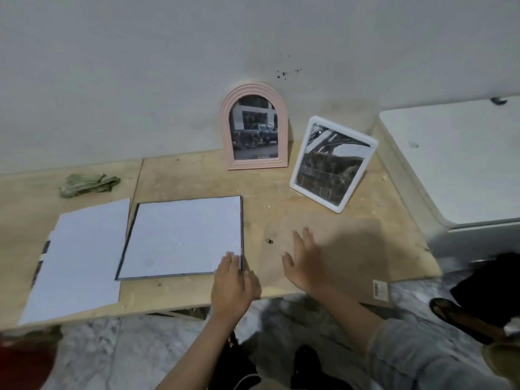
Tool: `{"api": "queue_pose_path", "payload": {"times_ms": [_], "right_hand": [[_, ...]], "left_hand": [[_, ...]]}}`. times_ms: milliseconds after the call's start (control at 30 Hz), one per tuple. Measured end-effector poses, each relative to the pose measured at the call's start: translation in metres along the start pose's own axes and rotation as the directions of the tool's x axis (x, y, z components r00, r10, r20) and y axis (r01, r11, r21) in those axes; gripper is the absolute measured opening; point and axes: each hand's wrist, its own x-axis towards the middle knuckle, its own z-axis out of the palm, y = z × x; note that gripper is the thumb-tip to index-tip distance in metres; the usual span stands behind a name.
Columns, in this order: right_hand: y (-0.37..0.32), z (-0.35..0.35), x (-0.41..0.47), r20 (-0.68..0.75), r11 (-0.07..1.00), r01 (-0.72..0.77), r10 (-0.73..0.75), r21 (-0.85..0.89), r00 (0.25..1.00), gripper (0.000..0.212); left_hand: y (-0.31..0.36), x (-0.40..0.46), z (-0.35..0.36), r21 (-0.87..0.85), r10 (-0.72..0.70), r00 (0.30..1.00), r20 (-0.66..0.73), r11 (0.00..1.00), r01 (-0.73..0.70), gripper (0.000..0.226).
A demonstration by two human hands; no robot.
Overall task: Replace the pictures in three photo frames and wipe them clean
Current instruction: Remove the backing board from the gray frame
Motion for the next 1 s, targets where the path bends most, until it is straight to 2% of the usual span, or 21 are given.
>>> {"api": "queue_pose_path", "payload": {"times_ms": [167,300,467,567,733,867,1000], "right_hand": [[-0.065,0.034,0.039,0.048,0.988,0.152,-0.151,-0.025,0.987,0.056],[-0.111,0.053,0.075,0.134,0.978,0.170,-0.153,-0.122,0.979,0.064],[-0.138,0.054,0.107,0.196,0.921,0.161,-0.095,-0.356,0.976,0.079],[-0.143,0.055,0.109,0.219,0.916,0.148,-0.068,-0.373,0.973,0.085],[-0.146,0.062,0.109,0.261,0.944,0.120,-0.038,-0.306,0.965,0.091],[-0.150,0.066,0.107,0.242,0.965,0.075,-0.013,-0.250,0.970,0.096],[-0.154,0.068,0.100,0.180,0.992,0.049,-0.027,-0.119,0.983,0.088]], "left_hand": [[-0.063,0.032,-0.055,-0.029,-0.108,0.990,-0.086,0.994,0.106,0.050],[-0.121,0.065,-0.099,-0.010,-0.152,0.983,-0.101,0.988,0.152,0.064],[-0.168,0.110,-0.133,0.108,-0.139,0.990,-0.016,0.984,0.140,0.090],[-0.180,0.124,-0.140,0.145,-0.154,0.986,0.066,0.979,0.143,0.093],[-0.190,0.130,-0.133,0.217,-0.123,0.989,0.084,0.971,0.102,0.094],[-0.190,0.130,-0.131,0.136,-0.165,0.983,0.084,0.979,0.153,0.089],[-0.181,0.128,-0.134,0.086,-0.202,0.976,0.077,0.977,0.196,0.096]]}}
